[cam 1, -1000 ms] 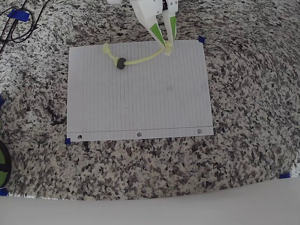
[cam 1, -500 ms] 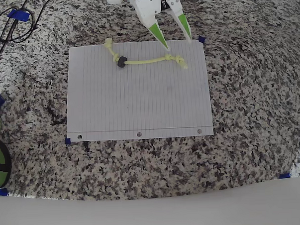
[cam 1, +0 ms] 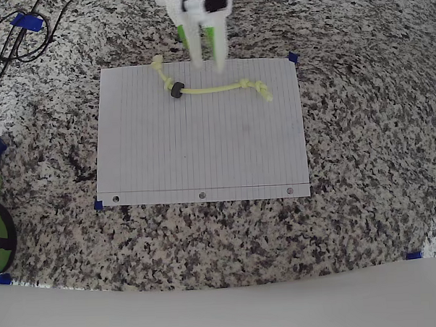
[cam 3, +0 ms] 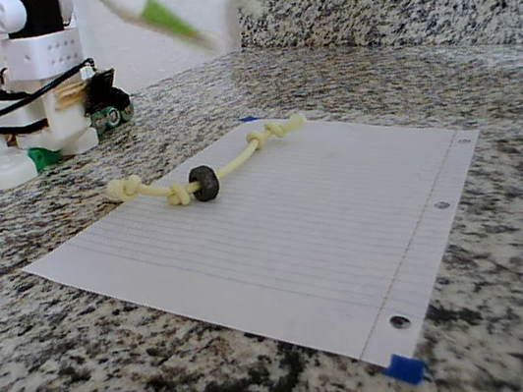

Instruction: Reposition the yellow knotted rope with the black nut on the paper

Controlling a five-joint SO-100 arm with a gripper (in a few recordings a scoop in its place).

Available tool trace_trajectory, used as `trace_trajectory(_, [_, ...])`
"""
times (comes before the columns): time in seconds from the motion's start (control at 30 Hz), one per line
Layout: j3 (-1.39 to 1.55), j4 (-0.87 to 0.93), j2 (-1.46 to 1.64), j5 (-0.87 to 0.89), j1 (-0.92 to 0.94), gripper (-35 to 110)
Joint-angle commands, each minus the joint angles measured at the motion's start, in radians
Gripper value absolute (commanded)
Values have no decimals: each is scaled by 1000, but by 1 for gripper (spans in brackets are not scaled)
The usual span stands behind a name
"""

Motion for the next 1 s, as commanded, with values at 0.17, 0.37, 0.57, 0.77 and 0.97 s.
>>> trace_trajectory(0.17, [-97, 135, -130, -324, 124, 46])
trace_trajectory(0.37, [-141, 183, -233, -419, 193, 39])
trace_trajectory(0.57, [-179, 176, -298, -540, 255, 36])
trace_trajectory(0.77, [-183, 109, -336, -588, 275, 31])
trace_trajectory(0.97, [-193, 133, -385, -703, 305, 30])
